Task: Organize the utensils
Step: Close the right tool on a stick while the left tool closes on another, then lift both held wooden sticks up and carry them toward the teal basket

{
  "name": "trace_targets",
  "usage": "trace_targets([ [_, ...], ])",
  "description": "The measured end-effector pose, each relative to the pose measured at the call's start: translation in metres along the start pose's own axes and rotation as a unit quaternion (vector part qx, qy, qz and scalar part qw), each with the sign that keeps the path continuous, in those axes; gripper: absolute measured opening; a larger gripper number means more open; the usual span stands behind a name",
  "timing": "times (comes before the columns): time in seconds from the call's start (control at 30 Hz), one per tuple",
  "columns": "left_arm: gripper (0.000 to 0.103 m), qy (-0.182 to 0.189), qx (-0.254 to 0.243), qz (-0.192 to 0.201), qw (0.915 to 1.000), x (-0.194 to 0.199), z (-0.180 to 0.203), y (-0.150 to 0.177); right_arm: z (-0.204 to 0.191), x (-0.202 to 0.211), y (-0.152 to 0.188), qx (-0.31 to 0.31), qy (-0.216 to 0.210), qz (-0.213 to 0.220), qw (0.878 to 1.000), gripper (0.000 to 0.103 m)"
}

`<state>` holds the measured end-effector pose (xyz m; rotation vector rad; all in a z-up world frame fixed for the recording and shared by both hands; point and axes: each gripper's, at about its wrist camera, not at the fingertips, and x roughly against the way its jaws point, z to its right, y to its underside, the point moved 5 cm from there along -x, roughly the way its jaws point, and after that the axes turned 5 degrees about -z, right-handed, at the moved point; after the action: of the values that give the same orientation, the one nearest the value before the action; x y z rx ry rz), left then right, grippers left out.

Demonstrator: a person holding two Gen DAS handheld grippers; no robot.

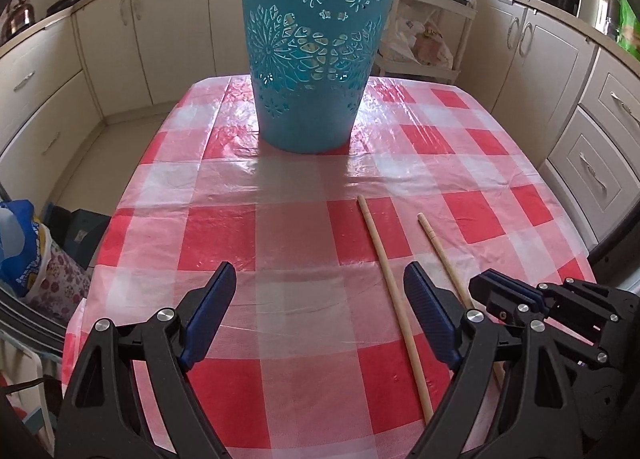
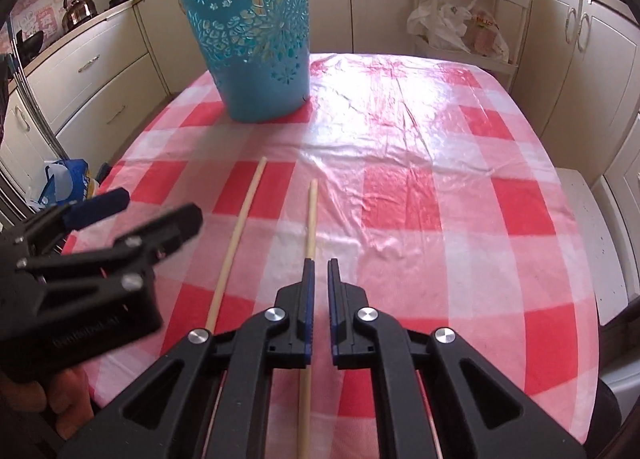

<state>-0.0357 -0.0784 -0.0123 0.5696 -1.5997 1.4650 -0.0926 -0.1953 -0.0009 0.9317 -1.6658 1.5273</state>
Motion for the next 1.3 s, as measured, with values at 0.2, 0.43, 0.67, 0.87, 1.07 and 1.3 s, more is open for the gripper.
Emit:
trace_targets([
  [0.2,0.082,-0.003,-0.004,-0.005,1.0,-0.008,0.004,-0.009,-0.004,-0.007,-0.003,0.013,-0.019,0.0,1.0,0.011],
  [0.43,0.076,-0.003,-0.031,-0.017,0.9994,-0.026,0.022,-0.015,-0.005,-0.009,0.003,0.03,-0.027,-0.003,0.999,0.023],
  [0.67,0.013,0.007,-0.065,-0.024,0.9976,-0.038,0.035,-0.01,0.012,-0.006,0.004,-0.01,-0.008,0.004,1.0,0.006],
  [0.87,0.005,0.014,-0.069,-0.029,0.9971,-0.031,0.022,-0.004,0.006,-0.006,0.001,-0.027,-0.034,0.002,0.999,0.006],
  [1.07,0.006,0.021,-0.069,-0.043,0.9965,-0.027,0.008,0.002,-0.004,-0.013,-0.005,-0.012,-0.029,-0.008,0.999,0.006],
  [1.3,0.012,0.004,-0.082,-0.034,0.9961,-0.031,0.012,-0.002,-0.012,-0.018,-0.007,0.026,0.001,-0.006,1.0,0.006],
])
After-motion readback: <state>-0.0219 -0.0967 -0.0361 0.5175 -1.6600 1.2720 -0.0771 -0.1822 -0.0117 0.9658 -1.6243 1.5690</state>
